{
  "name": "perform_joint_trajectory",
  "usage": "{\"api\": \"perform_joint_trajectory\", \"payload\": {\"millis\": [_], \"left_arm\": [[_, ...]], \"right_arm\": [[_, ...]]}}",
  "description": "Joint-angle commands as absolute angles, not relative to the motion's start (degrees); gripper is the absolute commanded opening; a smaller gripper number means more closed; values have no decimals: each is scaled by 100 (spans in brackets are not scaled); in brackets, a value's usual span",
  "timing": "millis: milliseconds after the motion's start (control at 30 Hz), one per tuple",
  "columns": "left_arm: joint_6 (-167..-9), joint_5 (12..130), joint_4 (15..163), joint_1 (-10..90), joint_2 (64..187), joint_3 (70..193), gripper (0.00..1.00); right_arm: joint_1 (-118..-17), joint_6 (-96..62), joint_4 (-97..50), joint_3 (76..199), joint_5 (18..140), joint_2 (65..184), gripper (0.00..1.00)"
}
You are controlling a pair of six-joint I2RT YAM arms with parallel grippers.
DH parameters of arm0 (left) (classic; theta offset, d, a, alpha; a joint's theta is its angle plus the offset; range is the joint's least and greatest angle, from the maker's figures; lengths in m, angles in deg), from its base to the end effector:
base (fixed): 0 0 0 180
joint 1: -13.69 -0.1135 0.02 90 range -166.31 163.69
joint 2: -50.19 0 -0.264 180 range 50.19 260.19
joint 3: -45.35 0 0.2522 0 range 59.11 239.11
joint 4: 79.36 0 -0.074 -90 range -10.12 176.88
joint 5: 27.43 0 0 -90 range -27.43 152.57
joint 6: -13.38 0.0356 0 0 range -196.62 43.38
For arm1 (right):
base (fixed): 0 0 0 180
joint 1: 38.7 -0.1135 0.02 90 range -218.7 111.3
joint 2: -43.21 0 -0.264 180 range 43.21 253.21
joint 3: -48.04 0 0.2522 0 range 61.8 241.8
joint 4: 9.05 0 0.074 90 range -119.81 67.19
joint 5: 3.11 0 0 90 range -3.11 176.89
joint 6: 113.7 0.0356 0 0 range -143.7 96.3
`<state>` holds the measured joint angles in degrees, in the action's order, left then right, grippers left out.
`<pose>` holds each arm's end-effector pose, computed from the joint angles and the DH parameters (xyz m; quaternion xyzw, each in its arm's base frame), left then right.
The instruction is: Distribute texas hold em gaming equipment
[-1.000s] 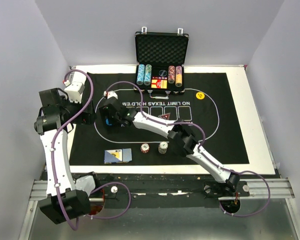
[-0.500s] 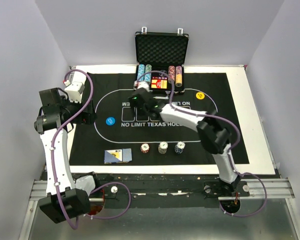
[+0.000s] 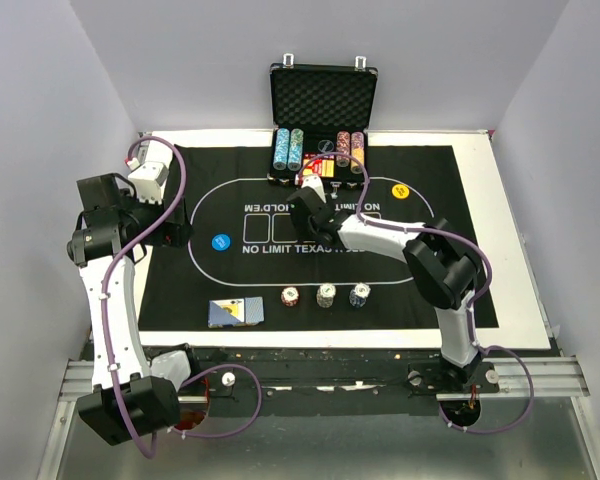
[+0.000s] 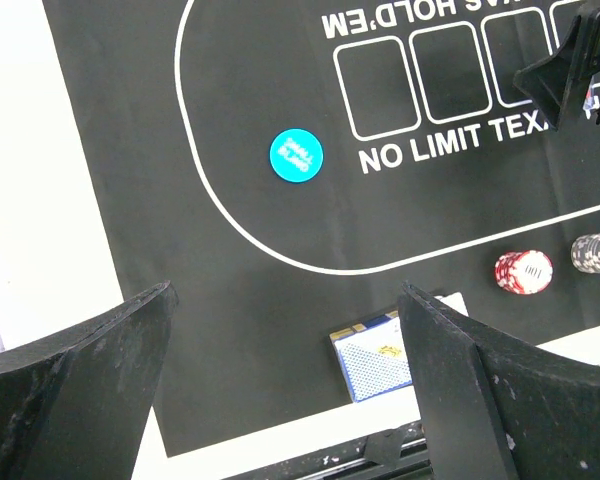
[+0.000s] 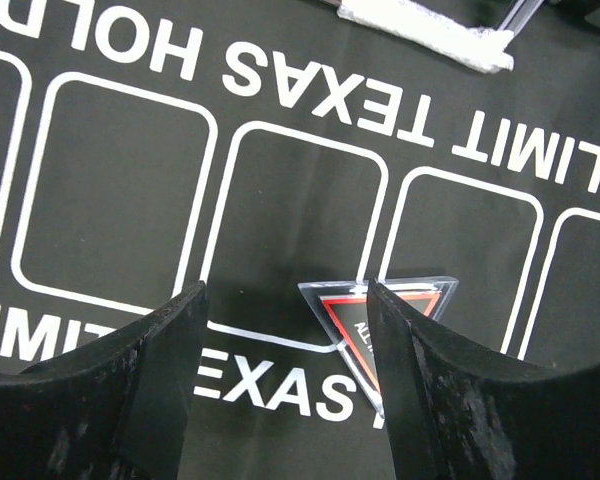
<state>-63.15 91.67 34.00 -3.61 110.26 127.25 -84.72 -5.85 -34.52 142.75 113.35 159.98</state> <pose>0.1932 0.0420 0.3620 0.0666 0.8964 -0.1250 0.4201 0.3198 0.3086 0.1764 -0.1404 0.9003 0.0055 0.4121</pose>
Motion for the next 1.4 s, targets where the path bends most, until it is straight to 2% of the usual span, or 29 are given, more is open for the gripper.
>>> {"api": "perform_joint_trajectory", "payload": {"millis": [0, 400, 600, 767, 1100, 1367], "left_arm": [[-6317, 9263, 3318, -398, 11030, 12960, 99], [-6317, 9219, 3370, -389, 10995, 12960, 99], [-6317, 9183, 3362, -398, 11004, 13039, 99], [-6317, 9175, 3370, -398, 11013, 13074, 99], [-6247, 9148, 3362, -398, 11013, 13066, 99], [-6203, 9148, 3327, -398, 11013, 13110, 99]], "right_arm": [[-8379, -673, -3380, 14091, 11607, 15984, 71], [-8256, -753, -3239, 14214, 11362, 16371, 65], [-8256, -700, -3292, 13933, 11440, 16327, 55], [-8256, -446, -3599, 13442, 11888, 15871, 46], [-8256, 775, -4766, 12254, 12670, 14833, 44], [-8256, 2226, -5769, 11481, 12618, 14341, 41]]}}
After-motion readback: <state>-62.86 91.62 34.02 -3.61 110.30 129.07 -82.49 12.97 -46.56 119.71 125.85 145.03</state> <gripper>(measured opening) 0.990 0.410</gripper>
